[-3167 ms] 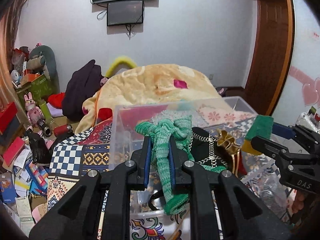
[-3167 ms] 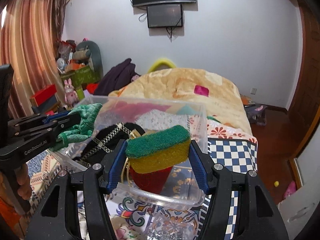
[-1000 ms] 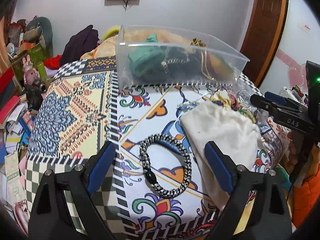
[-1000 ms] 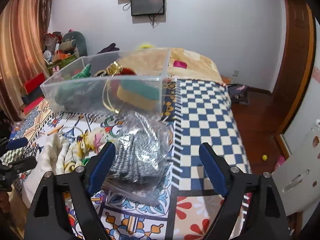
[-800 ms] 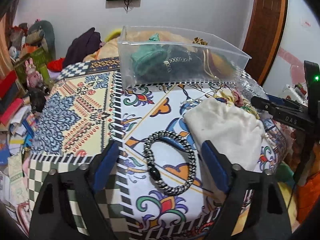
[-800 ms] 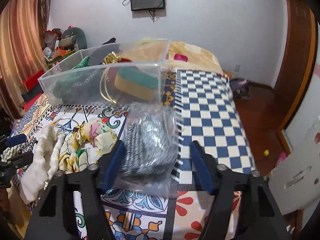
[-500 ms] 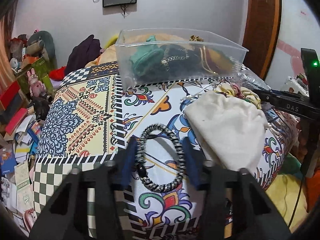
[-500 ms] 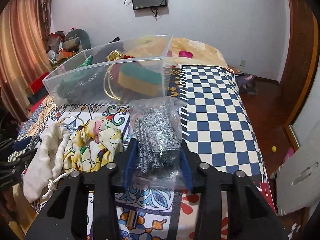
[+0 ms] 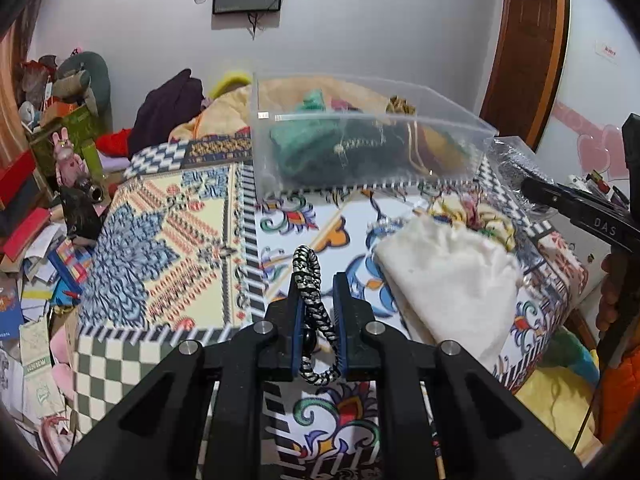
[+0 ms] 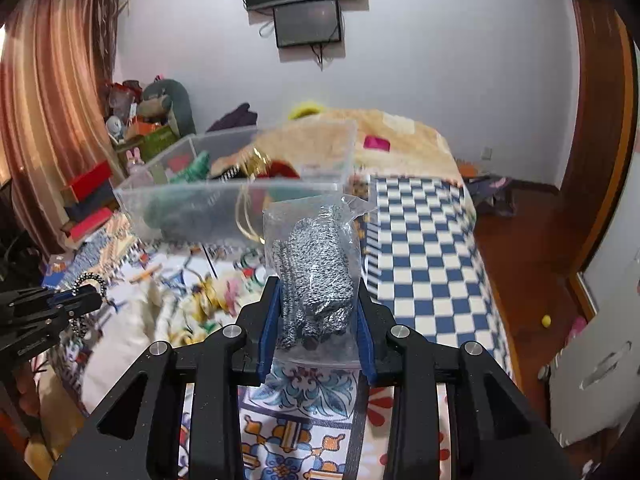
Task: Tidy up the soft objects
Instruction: 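Grasp the bagged grey scarf with the right tool while the left tool grasps the black-white hair tie, then lower the bagged scarf and hair tie into the clear box and release both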
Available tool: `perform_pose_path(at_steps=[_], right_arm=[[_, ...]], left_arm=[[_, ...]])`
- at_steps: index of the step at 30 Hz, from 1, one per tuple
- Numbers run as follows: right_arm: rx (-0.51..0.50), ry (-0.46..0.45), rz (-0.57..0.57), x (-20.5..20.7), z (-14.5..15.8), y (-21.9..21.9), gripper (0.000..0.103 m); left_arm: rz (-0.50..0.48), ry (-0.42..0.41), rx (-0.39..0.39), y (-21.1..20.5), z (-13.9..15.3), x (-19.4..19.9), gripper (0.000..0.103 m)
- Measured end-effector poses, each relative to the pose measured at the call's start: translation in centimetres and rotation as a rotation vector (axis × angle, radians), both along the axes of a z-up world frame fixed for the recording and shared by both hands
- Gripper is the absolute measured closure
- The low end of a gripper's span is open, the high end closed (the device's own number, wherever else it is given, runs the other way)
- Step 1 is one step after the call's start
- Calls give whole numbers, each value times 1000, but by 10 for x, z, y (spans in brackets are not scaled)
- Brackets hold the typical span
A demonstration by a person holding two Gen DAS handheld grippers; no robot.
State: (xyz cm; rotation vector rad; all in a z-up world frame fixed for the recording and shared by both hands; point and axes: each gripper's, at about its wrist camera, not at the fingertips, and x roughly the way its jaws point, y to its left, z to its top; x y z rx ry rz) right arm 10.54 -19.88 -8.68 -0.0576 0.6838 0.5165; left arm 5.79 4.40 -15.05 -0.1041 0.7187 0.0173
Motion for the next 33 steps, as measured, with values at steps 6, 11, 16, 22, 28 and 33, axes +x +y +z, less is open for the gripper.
perform_pose_path(at_steps=[6, 11, 16, 22, 28, 33], right_arm=[[7, -71, 29, -4, 23, 9, 72], [17, -127, 51, -1, 40, 22, 72], [35, -159, 76, 7, 48, 38, 72], [64, -160, 119, 20, 50, 58, 72], [69, -147, 149, 36, 48, 76, 72], [36, -123, 170, 48, 40, 94, 72]], left_arm=[[-8, -72, 15, 3, 31, 8, 90], [-16, -137, 30, 2, 57, 25, 90], [-16, -168, 12, 8, 78, 49, 90], [-11, -197, 28, 9, 97, 75, 90], [-26, -207, 51, 5, 102, 99, 90], [-29, -175, 46, 5, 91, 123, 90]])
